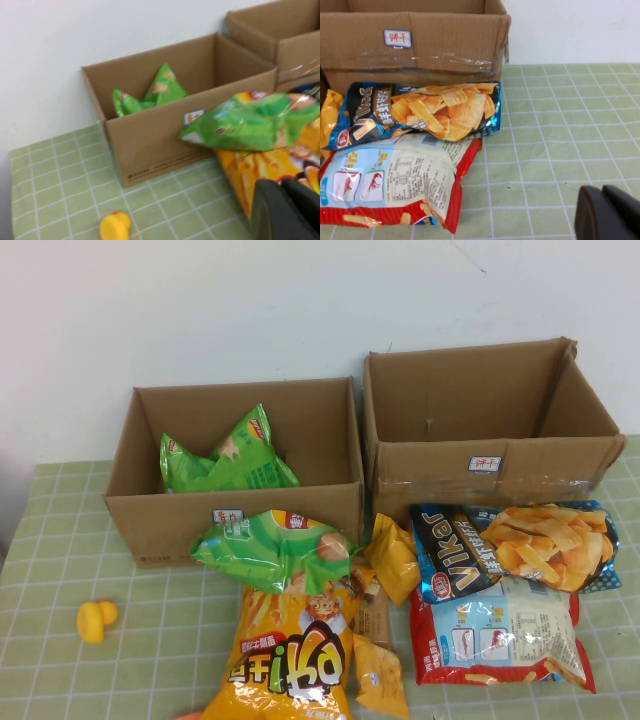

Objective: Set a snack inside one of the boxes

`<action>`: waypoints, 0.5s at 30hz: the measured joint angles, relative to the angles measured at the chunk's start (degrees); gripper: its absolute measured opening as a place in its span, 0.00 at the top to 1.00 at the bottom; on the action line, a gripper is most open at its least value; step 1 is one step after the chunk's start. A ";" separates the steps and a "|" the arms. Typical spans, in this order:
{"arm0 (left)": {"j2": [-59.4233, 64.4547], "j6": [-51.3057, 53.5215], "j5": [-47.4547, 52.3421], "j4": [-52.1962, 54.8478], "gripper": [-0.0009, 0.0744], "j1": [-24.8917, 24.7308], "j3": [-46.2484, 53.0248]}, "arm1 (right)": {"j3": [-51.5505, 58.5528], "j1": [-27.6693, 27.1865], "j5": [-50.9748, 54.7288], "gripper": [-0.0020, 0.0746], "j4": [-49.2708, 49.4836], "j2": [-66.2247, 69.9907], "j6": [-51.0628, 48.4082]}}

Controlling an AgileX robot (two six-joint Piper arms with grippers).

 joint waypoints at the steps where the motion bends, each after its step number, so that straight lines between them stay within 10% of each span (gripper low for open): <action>1: 0.00 -0.94 -0.50 1.24 0.99 0.00 0.86 | 0.00 0.00 0.00 0.98 0.00 0.00 0.00; 8: 0.00 -7.94 -9.29 7.08 0.99 0.00 3.79 | 0.00 0.00 0.00 0.98 0.00 0.00 0.00; 15: 0.00 12.06 -10.72 -8.01 0.99 4.75 3.92 | 0.00 0.00 0.03 0.98 0.00 0.00 0.00</action>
